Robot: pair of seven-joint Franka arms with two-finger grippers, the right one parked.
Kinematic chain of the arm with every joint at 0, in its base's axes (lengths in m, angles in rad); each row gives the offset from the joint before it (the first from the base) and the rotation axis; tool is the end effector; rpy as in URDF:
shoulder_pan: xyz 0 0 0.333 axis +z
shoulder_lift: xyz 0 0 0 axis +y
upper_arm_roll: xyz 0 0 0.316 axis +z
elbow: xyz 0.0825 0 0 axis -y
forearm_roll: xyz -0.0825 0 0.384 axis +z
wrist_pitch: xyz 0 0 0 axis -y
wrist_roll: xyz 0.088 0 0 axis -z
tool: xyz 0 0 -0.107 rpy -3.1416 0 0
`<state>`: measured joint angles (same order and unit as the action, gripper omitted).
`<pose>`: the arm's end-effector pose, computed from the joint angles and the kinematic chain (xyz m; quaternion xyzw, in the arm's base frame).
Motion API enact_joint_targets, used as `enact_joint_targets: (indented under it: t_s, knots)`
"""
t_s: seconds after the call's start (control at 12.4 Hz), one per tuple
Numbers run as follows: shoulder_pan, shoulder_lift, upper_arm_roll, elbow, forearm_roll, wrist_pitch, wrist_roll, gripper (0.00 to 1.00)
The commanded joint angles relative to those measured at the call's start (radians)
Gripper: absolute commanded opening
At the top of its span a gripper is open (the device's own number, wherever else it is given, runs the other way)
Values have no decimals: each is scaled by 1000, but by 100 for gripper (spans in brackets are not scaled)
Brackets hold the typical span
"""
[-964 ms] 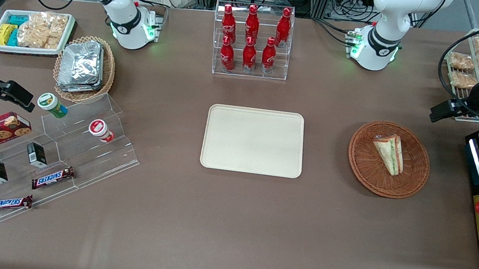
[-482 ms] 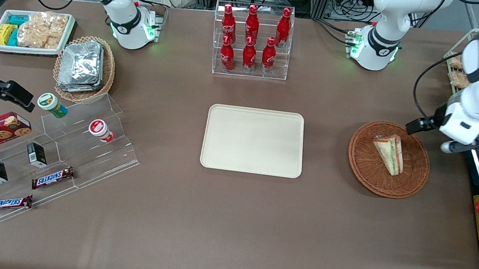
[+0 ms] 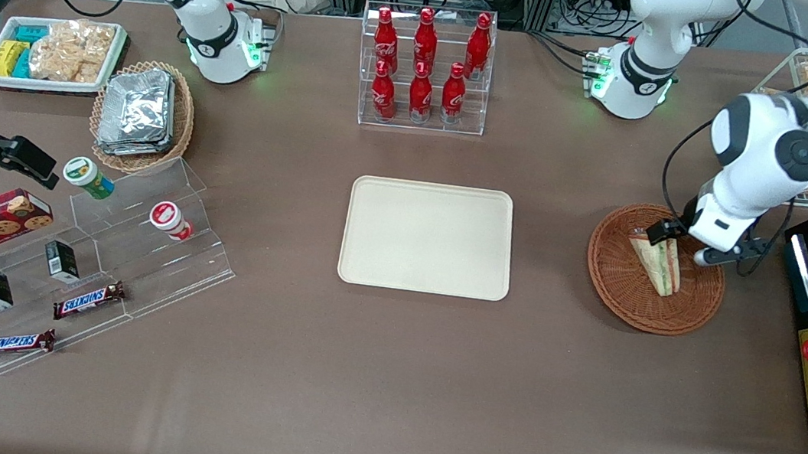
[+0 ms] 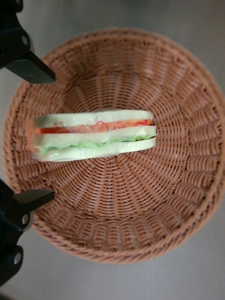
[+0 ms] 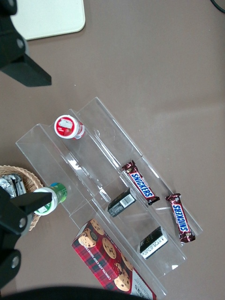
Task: Place sandwich from basket to tray
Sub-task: 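Lower the left gripper onto the wrapped sandwich and close on it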
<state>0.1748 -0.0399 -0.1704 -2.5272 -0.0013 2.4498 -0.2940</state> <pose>0.4529 0.0024 0.2871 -0.9886 -0.1493 0.0184 0.0057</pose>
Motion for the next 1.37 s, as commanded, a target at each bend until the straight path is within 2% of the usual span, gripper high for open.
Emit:
enact_joint_targets:
  t_s: [0.0, 0.16, 0.24, 0.32, 0.48, 0.56, 0.64, 0.8, 1.04, 1.12, 1.29]
  knots:
    - [3, 89, 5, -22, -3, 101, -11, 100]
    - [3, 115, 5, -24, 3, 106, -10, 97]
    - [2, 115, 5, -24, 3, 106, -10, 91]
    - [2, 115, 5, -22, 3, 106, -8, 78]
    - [2, 115, 5, -22, 4, 104, -4, 37]
    - [2, 112, 5, -22, 4, 104, -2, 20]
    - [2, 107, 5, -22, 4, 103, -2, 12]
    - [2, 77, 5, -15, 4, 65, -4, 12]
    - [-3, -38, 2, 95, 4, -205, -8, 13]
    - [-6, -64, 0, 176, 4, -342, -8, 13]
    - [-11, -60, -4, 436, 4, -673, -11, 13]
